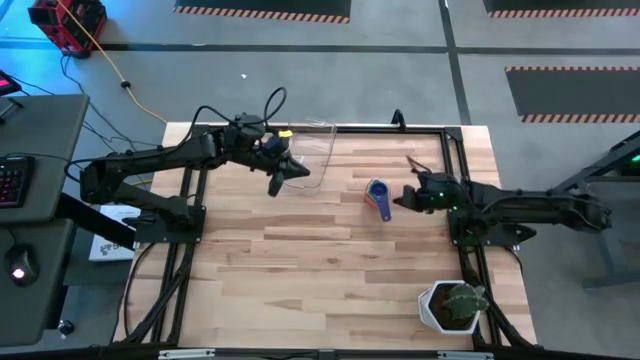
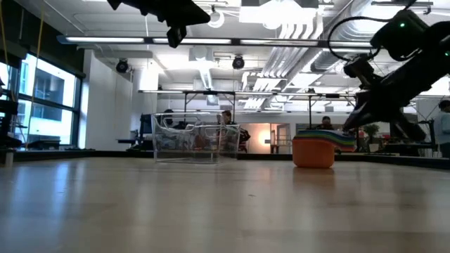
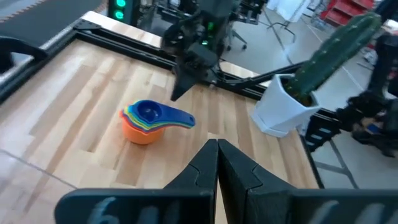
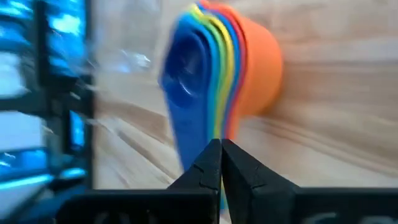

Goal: Nest measuring cups in basket
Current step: Put the stacked colored measuring cups into the transparent bin

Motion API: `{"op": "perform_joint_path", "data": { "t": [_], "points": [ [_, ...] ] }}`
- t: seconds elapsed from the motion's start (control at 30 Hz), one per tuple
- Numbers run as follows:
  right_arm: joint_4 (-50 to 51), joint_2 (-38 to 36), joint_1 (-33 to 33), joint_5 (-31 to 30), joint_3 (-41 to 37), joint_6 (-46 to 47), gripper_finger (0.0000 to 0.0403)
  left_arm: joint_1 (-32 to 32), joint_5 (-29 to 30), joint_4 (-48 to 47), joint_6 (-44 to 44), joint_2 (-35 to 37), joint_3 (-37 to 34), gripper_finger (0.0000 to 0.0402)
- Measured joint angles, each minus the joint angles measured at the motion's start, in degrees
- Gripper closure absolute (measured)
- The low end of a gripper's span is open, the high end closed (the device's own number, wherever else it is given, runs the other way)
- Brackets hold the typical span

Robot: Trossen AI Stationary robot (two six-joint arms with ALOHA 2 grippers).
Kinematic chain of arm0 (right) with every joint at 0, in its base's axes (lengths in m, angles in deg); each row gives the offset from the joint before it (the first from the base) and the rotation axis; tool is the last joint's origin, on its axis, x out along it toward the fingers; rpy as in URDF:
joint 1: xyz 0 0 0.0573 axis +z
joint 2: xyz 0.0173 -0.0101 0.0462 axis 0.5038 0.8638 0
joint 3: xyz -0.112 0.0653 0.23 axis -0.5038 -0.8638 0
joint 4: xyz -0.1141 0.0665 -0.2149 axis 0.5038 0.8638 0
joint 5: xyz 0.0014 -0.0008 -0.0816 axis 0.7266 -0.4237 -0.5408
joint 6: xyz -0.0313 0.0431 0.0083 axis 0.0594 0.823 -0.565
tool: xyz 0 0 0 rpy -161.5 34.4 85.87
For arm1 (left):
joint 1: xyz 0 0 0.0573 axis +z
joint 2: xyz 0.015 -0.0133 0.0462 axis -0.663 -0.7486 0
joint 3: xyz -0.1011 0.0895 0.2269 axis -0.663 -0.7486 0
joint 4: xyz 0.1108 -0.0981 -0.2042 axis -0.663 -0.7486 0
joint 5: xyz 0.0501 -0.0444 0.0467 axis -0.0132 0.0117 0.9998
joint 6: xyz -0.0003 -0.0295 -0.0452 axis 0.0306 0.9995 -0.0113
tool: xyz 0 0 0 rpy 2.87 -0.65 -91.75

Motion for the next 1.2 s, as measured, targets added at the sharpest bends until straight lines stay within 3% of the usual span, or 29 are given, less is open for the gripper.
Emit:
{"op": "perform_joint_path", "data": {
  "t": [0.13,0.33,0.5,0.6,0.8,0.9,1.2],
  "points": [
    [-3.87,-2.24,-1.19,-1.17,-0.5,-1.56,0.0363,0.02,1.22,0.01,0.07,0.0,-0.01,0.0402],
    [-0.92,-2.04,-4.26,-3.99,1.7,-5.3,0.025,0.02,1.22,0.01,0.21,0.0,-0.01,0.0401],
    [2.41,-1.2,-7.7,0.26,0.03,-3.83,0.0155,0.02,1.22,0.06,0.26,0.0,-0.01,0.0401],
    [-2.76,0.1,-9.09,3.5,-3.16,-2.59,0.0118,0.02,1.22,0.39,0.33,0.0,0.01,0.0401],
    [-15.56,0.47,-9.87,9.66,-8.41,0.96,0.0098,0.02,6.12,4.84,5.62,-1.14,0.0,0.0402],
    [-16.86,0.55,-9.32,13.37,-9.75,1.13,0.0098,-0.26,6.36,8.91,7.71,-3.6,0.01,0.0402],
    [-22.67,2.03,-7.11,13.65,-10.19,0.54,0.0098,-3.28,6.2,17.21,13.48,-12.23,-0.01,0.0402]
  ]
}}
